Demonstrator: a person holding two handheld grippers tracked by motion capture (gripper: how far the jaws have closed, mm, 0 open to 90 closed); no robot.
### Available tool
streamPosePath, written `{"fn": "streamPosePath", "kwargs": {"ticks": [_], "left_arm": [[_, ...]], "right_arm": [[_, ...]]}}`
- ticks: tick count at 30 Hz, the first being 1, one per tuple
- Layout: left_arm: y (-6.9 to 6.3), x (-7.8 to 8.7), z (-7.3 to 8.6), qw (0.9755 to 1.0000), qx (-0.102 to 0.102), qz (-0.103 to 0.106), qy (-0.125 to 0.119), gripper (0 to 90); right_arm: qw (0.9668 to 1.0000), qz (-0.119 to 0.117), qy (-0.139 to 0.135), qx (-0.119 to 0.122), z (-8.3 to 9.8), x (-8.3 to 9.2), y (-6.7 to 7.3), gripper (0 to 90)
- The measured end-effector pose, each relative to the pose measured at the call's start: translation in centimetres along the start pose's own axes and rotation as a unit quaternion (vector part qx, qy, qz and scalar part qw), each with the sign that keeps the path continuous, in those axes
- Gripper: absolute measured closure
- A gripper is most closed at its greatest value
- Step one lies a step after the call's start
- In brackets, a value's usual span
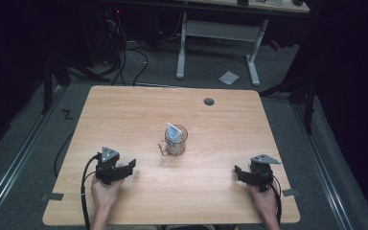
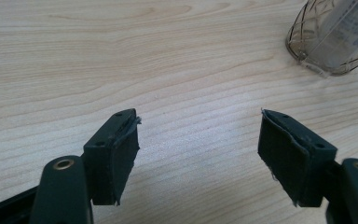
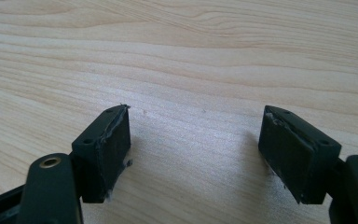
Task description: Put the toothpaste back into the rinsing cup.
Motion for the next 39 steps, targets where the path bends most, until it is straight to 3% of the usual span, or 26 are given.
{"fn": "streamPosePath", "kwargs": {"ticks": [30, 39], "left_arm": [[-0.7, -1.6, 0.5, 0.9994, -0.015, -0.014, 0.029, 29.3], [-1.1, -1.7, 0.5, 0.998, -0.035, -0.033, 0.041, 29.2]], "right_arm": [[1.0, 0.0, 0.0, 0.0, 0.0, 0.0, 0.0, 25.0], [1.0, 0.0, 0.0, 0.0, 0.0, 0.0, 0.0, 25.0]]}}
Point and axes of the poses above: each handheld gripper's, and its own axes: x roughly backward along the jaws, z roughly out of its underside, y roughly to its left, the point moved 3 cm from there along -x, roughly forward along the jaws, and after that the axes turned 12 degrees about -x, right-handed, at the moved point
